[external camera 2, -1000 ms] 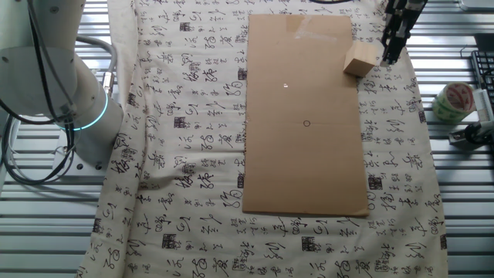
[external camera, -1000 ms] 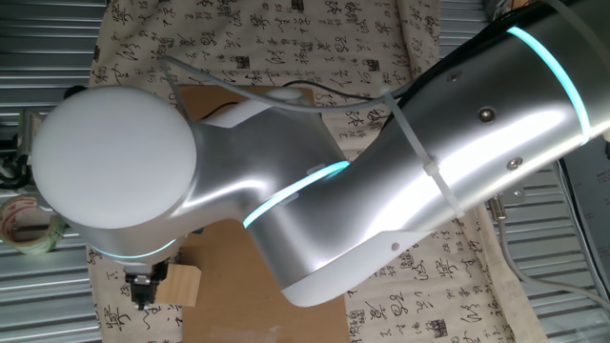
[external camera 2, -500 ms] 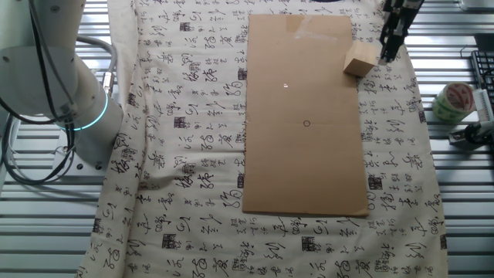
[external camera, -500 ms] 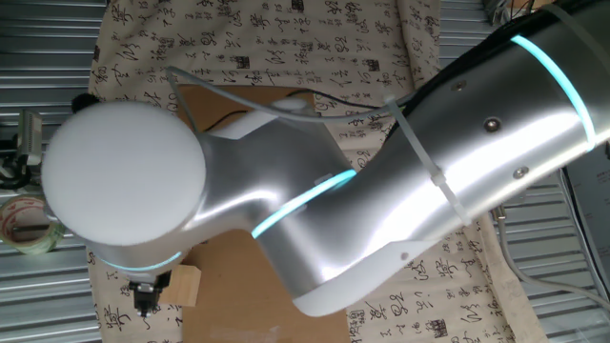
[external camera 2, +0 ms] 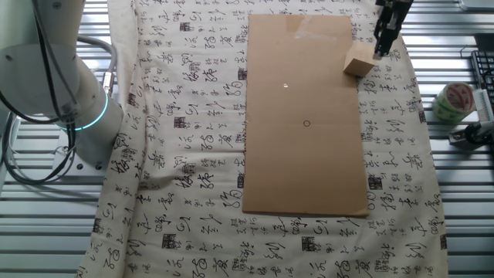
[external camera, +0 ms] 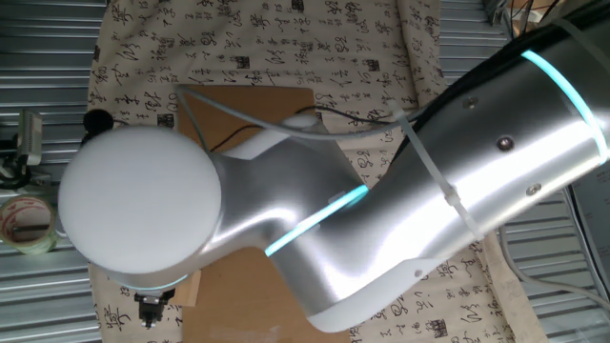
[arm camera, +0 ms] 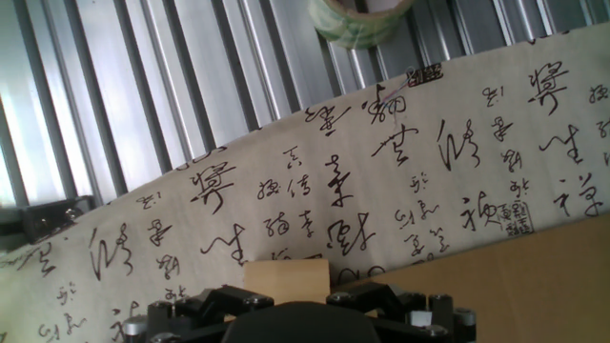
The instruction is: Grab the block and place it at the designated location
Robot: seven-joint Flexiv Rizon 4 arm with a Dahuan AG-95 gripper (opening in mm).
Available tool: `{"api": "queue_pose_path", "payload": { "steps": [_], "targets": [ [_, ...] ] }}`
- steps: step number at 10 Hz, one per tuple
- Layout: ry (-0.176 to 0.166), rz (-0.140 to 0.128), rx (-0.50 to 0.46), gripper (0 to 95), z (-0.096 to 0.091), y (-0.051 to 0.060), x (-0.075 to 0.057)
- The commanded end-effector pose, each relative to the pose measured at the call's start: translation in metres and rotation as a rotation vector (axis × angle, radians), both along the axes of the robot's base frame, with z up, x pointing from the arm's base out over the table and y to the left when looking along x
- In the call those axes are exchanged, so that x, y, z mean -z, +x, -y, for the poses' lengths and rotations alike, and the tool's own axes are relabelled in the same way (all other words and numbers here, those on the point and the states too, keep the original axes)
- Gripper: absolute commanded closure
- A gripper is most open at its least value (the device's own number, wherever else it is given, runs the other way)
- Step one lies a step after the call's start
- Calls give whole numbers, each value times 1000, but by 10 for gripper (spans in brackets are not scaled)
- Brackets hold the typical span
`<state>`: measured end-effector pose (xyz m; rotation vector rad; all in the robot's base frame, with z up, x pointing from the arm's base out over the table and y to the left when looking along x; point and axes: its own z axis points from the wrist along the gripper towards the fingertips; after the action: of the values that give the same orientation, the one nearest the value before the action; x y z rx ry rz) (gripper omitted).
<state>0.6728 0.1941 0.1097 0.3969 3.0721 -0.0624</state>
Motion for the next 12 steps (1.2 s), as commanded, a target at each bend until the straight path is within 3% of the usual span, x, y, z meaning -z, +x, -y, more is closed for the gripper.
{"api": "queue_pose_path", "payload": {
  "steps": [1, 7, 12],
  "targets": [
    [1, 1, 0, 0, -1, -1, 0],
    [-3, 26, -1, 0, -8, -5, 16],
    [-18, 30, -2, 0, -10, -8, 28]
  ]
}}
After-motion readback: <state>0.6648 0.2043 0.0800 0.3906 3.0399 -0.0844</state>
